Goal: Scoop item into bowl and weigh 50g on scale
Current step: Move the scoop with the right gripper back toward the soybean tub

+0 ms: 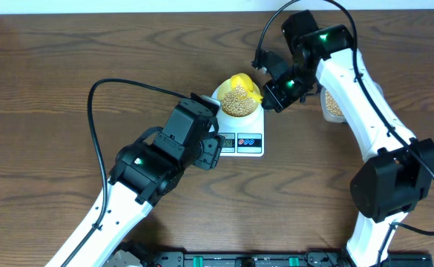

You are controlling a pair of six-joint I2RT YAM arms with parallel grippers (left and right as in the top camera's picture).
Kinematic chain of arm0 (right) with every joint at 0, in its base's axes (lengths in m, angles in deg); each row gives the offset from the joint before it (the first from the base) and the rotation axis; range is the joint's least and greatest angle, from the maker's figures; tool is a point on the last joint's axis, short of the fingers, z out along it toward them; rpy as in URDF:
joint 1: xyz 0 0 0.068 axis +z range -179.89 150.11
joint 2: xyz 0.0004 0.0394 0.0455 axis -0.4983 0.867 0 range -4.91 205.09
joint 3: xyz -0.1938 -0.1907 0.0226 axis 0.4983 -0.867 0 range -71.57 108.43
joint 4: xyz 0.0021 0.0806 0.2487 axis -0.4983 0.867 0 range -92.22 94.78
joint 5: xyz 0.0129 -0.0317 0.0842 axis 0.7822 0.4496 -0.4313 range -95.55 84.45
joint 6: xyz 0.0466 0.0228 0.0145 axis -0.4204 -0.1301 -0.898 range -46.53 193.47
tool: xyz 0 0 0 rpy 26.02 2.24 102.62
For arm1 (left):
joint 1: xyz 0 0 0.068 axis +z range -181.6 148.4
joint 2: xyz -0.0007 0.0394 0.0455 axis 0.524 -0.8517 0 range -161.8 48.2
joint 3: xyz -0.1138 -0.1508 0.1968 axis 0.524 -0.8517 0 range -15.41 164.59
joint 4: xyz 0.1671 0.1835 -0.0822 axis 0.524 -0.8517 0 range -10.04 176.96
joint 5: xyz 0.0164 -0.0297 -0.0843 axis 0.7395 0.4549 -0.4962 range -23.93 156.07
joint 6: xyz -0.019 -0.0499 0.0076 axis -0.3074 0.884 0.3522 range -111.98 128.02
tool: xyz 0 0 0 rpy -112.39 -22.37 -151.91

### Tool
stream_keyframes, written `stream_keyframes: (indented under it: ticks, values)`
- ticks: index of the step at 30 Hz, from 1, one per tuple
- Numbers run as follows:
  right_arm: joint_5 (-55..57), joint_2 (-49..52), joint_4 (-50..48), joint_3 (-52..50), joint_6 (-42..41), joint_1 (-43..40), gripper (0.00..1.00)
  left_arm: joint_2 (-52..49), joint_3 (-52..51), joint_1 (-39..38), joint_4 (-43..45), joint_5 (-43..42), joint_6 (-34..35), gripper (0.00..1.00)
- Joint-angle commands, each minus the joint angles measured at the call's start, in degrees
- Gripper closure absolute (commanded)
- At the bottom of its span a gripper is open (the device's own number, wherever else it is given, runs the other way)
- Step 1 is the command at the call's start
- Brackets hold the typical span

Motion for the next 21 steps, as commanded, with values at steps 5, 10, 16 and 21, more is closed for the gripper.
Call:
stream_keyframes:
  ticks: [5, 10, 16, 21]
  values:
    - [-11.08, -0.17, 1.36, 1.22, -2.51, -4.7, 0.99, 0.46, 1.51, 0.24, -0.13, 0.5, 0.31, 0.31]
    - [-14.47, -0.15, 2.43, 1.22, -2.75, -9.86, 0.99, 0.46, 1.51, 0.24, -0.13, 0.52, 0.31, 0.31]
    - [-21.44, -0.15, 3.21, 1.22, -1.33, -18.38, 0.99, 0.46, 1.51, 0.24, -0.13, 0.52, 0.31, 0.31]
    - [-30.4, -0.13, 5.49, 1.22, 0.33, -26.84, 0.99, 0.46, 1.51, 0.24, -0.13, 0.5, 0.31, 0.31]
